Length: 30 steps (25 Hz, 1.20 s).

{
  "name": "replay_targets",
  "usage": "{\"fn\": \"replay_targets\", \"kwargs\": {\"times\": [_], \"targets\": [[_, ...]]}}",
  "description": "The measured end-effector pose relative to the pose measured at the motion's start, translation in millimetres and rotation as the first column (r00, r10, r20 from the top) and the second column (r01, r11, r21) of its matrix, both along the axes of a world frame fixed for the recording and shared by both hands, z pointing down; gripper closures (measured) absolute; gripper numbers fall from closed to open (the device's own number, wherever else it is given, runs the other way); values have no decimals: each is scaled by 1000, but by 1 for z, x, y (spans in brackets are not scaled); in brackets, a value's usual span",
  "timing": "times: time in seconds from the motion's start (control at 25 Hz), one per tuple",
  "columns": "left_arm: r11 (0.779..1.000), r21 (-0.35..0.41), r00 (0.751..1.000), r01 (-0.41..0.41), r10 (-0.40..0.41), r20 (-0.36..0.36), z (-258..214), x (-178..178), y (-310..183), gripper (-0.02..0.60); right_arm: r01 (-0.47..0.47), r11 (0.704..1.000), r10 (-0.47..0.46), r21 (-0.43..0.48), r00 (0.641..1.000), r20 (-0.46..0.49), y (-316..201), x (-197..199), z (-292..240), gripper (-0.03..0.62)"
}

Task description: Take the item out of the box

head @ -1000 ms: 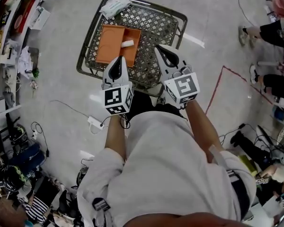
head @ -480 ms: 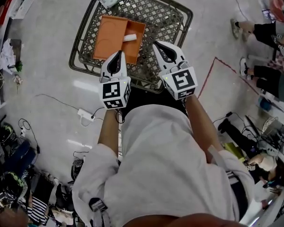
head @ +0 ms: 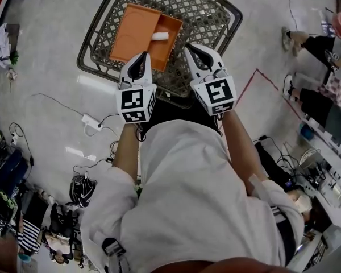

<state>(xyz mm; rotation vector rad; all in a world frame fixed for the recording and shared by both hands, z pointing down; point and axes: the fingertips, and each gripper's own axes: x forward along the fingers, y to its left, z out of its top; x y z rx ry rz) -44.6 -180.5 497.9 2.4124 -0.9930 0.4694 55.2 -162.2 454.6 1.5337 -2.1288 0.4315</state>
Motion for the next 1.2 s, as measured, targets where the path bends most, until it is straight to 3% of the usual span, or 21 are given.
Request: {"fn": "replay_targets", "kwargs": {"times": [0.32, 0.56, 0.84, 1.04, 1.2], "targets": [[990, -60, 991, 128, -125, 46, 20, -5, 3, 571, 125, 989, -123, -74, 992, 33, -18, 3, 34, 589], [968, -104, 972, 228, -220, 84, 37, -10, 14, 571, 272, 953, -276, -131, 961, -8, -29, -10, 70, 589], [936, -149, 946, 319, -304, 113, 55, -24, 29, 571, 449, 856, -495, -257, 854, -159, -31, -21, 115, 589], [912, -185, 930, 366, -349, 117, 71, -27, 42, 571, 520, 786, -602, -335, 767, -222, -26, -26, 152, 589], [890, -229, 918, 396, -378, 119, 89, -29, 52, 571, 545, 754, -647, -368, 714, -268, -24, -28, 170, 589]]}}
